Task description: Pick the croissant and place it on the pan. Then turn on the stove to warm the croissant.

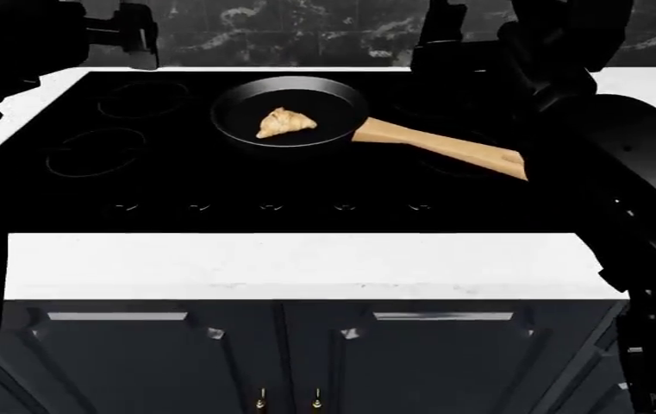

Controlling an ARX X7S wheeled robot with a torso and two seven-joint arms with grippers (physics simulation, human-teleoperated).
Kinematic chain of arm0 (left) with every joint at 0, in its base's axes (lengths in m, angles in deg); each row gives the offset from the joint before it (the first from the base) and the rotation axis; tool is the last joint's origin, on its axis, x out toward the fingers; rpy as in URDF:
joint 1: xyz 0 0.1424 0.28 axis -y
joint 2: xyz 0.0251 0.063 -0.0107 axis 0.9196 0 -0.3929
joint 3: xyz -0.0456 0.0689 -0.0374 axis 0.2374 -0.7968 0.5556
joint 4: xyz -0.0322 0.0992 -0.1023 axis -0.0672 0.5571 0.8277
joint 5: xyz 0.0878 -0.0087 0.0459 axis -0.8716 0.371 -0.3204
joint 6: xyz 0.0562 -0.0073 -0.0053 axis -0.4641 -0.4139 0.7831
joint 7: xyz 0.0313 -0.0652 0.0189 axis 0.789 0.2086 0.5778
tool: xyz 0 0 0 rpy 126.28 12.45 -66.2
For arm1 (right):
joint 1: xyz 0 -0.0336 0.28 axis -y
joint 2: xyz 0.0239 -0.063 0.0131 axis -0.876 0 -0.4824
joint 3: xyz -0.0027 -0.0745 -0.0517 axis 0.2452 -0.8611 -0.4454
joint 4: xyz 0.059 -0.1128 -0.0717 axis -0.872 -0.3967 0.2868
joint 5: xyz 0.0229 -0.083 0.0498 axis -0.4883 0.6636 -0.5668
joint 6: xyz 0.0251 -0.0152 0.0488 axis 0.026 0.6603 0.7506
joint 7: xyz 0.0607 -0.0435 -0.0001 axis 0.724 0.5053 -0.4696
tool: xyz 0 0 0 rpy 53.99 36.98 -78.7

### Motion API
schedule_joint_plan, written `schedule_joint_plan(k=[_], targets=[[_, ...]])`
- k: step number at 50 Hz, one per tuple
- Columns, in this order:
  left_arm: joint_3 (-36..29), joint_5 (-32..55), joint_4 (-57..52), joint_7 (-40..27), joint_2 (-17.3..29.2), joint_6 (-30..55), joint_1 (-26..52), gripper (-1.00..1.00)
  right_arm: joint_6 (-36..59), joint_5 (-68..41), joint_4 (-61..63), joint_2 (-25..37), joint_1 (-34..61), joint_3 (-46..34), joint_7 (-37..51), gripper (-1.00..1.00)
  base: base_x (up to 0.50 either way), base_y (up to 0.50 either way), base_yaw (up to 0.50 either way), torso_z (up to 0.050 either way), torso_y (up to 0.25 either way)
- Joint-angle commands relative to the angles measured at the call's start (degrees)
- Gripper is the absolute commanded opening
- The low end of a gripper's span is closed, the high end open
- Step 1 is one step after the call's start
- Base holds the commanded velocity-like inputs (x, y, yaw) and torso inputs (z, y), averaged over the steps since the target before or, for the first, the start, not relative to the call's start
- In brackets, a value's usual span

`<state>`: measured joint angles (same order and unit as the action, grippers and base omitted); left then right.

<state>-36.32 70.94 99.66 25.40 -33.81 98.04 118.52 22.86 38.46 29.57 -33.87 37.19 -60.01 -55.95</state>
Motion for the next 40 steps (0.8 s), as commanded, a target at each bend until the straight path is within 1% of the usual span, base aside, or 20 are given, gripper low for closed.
schedule_joint_plan(k=[1,17,24,27,37,40], targets=[[0.1,-0.1,1.4,-0.1,0.3,-0.8,-0.2,1.0,-0.6,0.6,0.1,0.1,-0.1,-0.6,-0.2,1.0,0.0,0.5,0.0,0.0,0.0],[-0.1,0.1,0.7,0.2,0.2,-0.2,-0.6,1.0,-0.3,0.4,0.4,0.2,-0.2,-0.8,0.0,1.0,0.0,0.5,0.0,0.0,0.0],[0.0,0.4,-1.0,0.2,0.3,0.9,-1.2,1.0,0.7,-0.1,-0.4,0.1,0.3,-0.4,1.0,1.0,0.0,0.0,0.0,0.0,0.0],[-0.2,0.3,0.5,0.4,-0.1,-0.1,-0.8,1.0,1.0,0.1,-0.8,0.1,0.6,-0.9,0.8,1.0,0.03,0.0,0.0,0.0,0.0],[-0.2,0.4,-1.0,0.3,0.3,0.9,-1.4,1.0,-0.2,0.4,-0.5,0.0,0.1,-0.7,0.6,1.0,0.28,0.01,0.0,0.0,0.0],[-0.1,0.5,-1.7,0.3,0.4,1.3,-1.7,1.0,-0.5,-0.1,-0.7,-0.1,-0.1,0.1,1.1,1.0,0.0,0.0,0.0,0.0,0.0]])
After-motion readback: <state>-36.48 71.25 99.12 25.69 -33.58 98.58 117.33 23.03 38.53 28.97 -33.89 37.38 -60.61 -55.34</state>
